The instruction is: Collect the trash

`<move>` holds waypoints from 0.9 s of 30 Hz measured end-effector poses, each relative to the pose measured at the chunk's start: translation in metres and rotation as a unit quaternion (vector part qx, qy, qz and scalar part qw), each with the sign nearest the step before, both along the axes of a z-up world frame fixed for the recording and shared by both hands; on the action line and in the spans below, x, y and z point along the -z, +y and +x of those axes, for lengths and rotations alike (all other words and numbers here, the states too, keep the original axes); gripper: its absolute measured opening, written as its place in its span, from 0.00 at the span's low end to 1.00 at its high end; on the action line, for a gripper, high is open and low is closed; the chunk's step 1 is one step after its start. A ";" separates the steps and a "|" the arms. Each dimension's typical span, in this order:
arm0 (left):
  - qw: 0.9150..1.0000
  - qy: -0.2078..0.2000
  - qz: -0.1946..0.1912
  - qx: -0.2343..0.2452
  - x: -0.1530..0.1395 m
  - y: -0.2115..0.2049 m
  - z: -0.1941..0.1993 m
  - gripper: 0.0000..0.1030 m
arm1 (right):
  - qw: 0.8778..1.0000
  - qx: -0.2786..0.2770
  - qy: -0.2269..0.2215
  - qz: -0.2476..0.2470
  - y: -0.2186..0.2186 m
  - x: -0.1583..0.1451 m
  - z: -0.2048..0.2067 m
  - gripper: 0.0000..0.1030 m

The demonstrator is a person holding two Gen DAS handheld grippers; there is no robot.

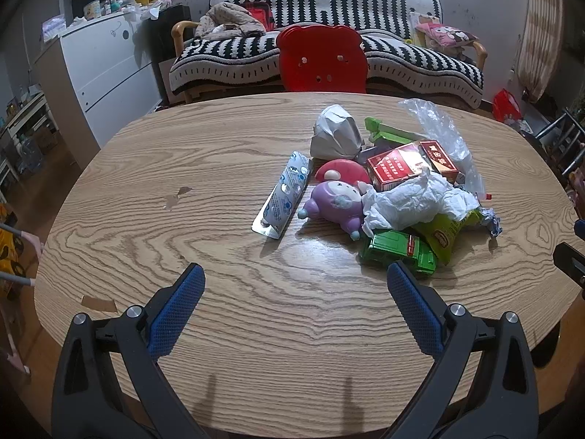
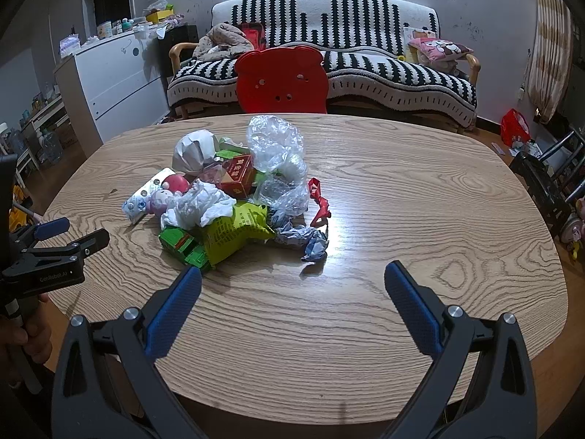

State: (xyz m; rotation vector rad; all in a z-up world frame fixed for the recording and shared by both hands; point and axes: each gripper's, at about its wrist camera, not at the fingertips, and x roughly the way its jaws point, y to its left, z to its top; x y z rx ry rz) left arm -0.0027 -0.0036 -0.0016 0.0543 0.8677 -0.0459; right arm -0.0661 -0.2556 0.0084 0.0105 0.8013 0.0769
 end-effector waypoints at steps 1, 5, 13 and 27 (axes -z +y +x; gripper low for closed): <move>1.000 0.000 0.000 0.001 0.000 0.000 0.000 0.94 | 1.000 0.000 0.000 0.000 0.000 0.000 0.000 0.94; 1.000 0.001 -0.001 0.000 0.001 0.000 0.000 0.94 | 1.000 0.000 0.000 0.000 0.000 0.000 0.000 0.94; 1.000 0.003 -0.006 -0.001 0.001 0.005 0.005 0.94 | 1.000 -0.002 0.008 -0.009 -0.005 0.004 0.006 0.94; 0.999 0.021 0.032 0.039 0.047 0.013 0.079 0.94 | 0.995 -0.045 0.082 -0.035 -0.017 0.080 0.089 0.94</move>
